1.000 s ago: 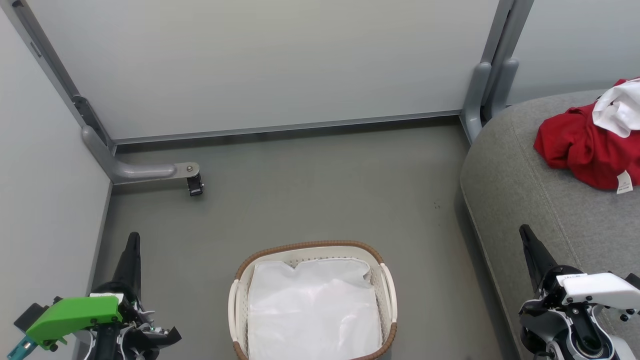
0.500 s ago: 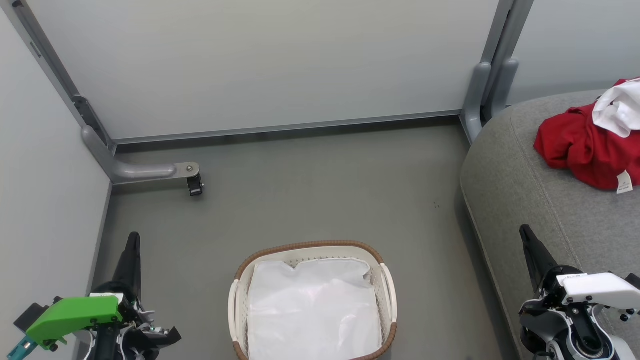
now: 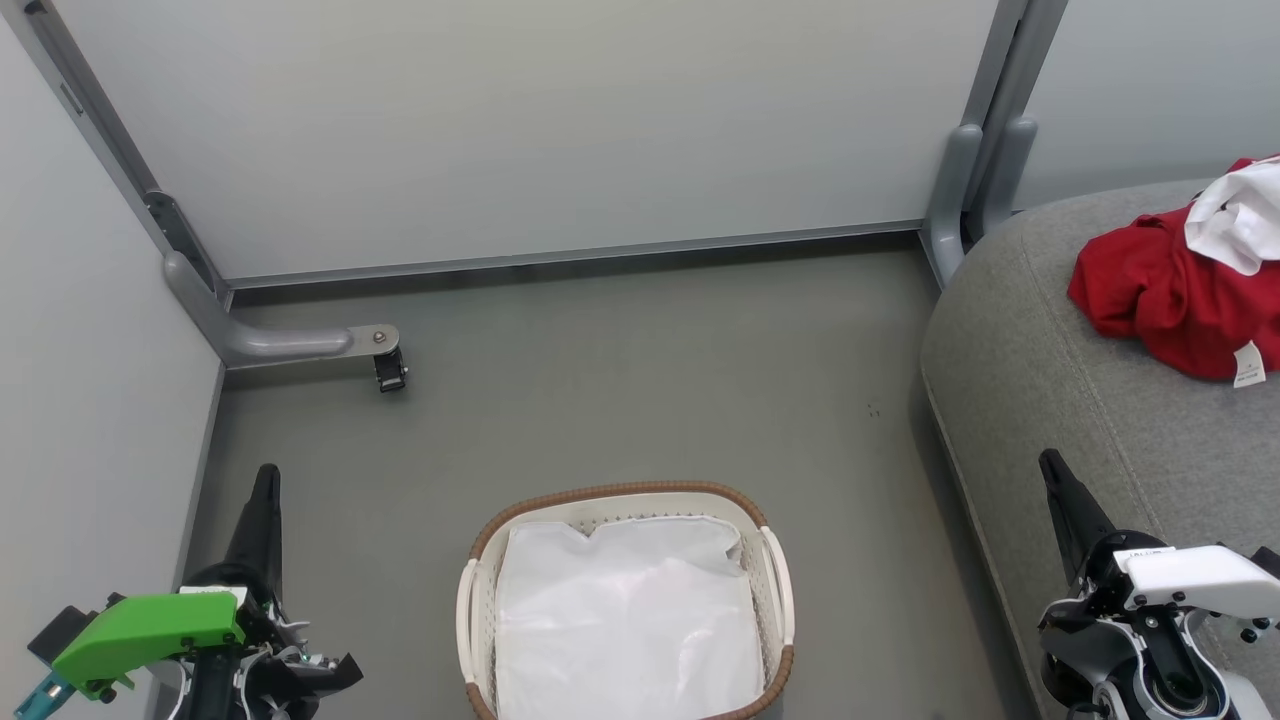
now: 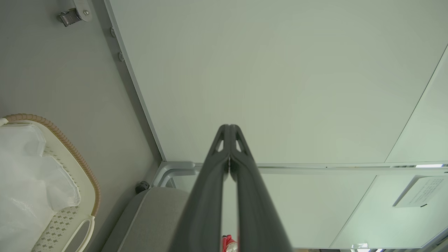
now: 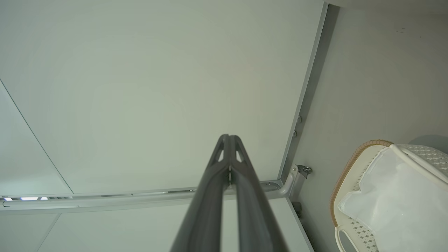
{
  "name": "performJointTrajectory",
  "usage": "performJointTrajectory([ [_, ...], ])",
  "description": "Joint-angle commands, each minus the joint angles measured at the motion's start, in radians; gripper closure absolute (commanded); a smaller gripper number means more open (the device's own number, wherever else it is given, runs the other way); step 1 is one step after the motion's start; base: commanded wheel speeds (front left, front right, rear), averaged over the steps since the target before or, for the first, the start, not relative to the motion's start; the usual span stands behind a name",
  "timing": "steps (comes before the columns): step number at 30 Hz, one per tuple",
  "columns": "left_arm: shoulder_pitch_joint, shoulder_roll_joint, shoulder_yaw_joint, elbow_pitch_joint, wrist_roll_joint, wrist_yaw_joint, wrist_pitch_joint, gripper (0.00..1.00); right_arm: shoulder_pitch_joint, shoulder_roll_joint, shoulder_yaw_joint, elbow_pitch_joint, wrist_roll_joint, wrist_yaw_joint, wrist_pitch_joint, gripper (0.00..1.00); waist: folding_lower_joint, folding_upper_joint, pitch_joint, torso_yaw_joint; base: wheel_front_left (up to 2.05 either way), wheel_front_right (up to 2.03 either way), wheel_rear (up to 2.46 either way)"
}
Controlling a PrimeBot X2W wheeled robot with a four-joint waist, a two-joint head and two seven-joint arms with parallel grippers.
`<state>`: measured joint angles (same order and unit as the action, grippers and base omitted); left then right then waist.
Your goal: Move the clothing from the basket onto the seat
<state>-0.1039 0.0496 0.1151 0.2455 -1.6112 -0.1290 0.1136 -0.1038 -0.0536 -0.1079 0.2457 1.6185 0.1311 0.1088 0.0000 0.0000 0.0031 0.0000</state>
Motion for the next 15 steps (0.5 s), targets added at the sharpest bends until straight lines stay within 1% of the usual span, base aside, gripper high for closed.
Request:
performJointTrajectory([
  [1, -0.01, 0.0, 0.002, -0.002, -0.003, -0.005, 0.005, 1.0, -0.008, -0.003, -0.003, -0.003, -0.002, -0.001, 0.004, 1.0, 0.0, 0.0, 0.0, 0.0, 0.0, 0.0, 0.0],
  [15, -0.01, 0.0, 0.001, -0.002, -0.003, -0.005, 0.004, 1.0, -0.008, -0.002, -0.004, -0.003, -0.003, -0.001, 0.005, 1.0, 0.0, 0.0, 0.0, 0.0, 0.0, 0.0, 0.0],
])
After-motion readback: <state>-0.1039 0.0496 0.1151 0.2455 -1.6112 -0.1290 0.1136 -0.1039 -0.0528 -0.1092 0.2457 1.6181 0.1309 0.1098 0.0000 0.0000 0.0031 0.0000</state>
